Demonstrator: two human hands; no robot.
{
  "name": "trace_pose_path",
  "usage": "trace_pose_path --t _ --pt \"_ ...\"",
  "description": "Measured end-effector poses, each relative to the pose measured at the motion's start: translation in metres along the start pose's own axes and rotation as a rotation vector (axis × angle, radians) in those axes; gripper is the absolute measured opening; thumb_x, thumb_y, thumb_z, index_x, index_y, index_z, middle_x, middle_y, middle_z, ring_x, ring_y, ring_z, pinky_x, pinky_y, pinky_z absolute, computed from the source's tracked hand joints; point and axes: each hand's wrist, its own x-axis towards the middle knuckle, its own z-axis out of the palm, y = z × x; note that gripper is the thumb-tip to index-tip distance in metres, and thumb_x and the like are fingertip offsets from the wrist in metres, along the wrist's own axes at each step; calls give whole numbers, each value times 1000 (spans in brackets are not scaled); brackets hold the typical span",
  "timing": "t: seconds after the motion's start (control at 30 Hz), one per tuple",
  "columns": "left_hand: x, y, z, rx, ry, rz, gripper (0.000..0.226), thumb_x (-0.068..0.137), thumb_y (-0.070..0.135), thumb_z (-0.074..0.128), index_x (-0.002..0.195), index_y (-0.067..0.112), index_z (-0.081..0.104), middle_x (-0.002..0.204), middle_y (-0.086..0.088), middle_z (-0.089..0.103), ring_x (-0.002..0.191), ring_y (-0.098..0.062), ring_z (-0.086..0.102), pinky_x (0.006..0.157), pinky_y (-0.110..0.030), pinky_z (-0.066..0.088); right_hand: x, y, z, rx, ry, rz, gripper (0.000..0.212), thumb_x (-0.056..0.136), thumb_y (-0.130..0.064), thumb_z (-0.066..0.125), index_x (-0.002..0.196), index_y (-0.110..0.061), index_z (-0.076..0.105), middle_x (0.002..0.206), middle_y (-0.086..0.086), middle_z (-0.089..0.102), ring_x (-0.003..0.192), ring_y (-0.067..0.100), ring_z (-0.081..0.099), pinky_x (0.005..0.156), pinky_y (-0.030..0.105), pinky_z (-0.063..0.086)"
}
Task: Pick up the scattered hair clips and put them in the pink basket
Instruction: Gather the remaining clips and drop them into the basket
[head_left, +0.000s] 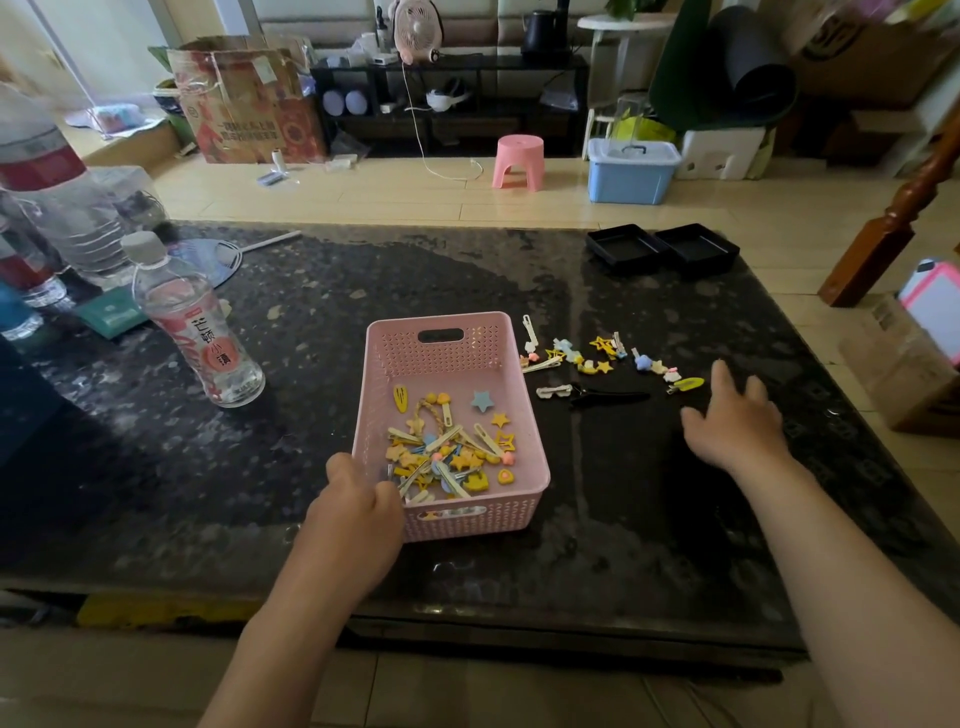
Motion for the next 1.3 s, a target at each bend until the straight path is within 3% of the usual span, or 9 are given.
trace_pose_path --t 0.17,0.37,0.57,0.7,0.83,1.0,1.07,1.17,1.3 --pt "1 0 1 -4 2 -8 22 95 21 42 114 9 43 69 3 46 55 -7 42 46 4 38 3 1 3 -104 -45 -12 67 101 -36 40 157 -37 2 165 10 9 146 40 21 113 55 28" --pt "-1 0 0 -25 7 11 19 95 20 43 111 9 43 68 3 46 54 -7 41 51 7 36 -1 -9 2 -236 -87 -61 54 98 -34 36 152 -36 30 156 9 31 137 41 33 108 50 34" --pt "1 0 1 -28 11 0 19 95 19 43 111 10 43 69 2 46 55 -8 41 53 8 36 -5 -19 9 -170 73 -230 27 94 -39 55 103 -16 65 108 9 64 102 29 58 76 35 44" --pt "0 0 0 -27 15 -5 20 94 19 43 112 9 43 68 3 46 55 -7 41 52 8 35 -15 -27 15 -188 148 -257 12 92 -19 63 101 -12 66 103 10 66 95 27 61 77 37 47" --pt "0 2 1 -21 18 -2 19 95 19 42 110 8 43 68 2 45 55 -8 41 54 8 36 -19 -33 13 -168 145 -201 21 88 -6 66 109 -13 64 106 9 65 93 24 61 73 33 49" --pt "1 1 0 -17 10 -23 20 95 19 42 112 8 42 67 3 43 54 -8 39 53 7 37 -22 -43 -2 219 147 -175 25 86 0 66 107 -13 70 110 8 67 97 22 61 76 33 49" --pt "1 2 0 -20 6 -27 21 95 19 42 113 8 42 66 2 43 54 -8 39 52 7 36 -27 -59 -9 426 119 -269 26 85 1 67 102 -18 72 108 4 69 98 21 65 83 39 57" --pt "0 4 -1 -9 -3 -23 20 95 18 42 113 9 42 67 2 43 54 -8 39 49 4 38 -53 -94 -18 637 33 -448 23 84 -5 71 86 -28 70 91 -1 72 86 21 70 77 46 61" --pt "-1 3 -1 -9 -10 -21 20 95 20 42 111 8 43 68 2 45 55 -8 41 54 7 37 -105 -127 -14 686 -97 -691 12 88 -10 69 96 -17 74 90 -4 71 83 13 69 76 33 59"
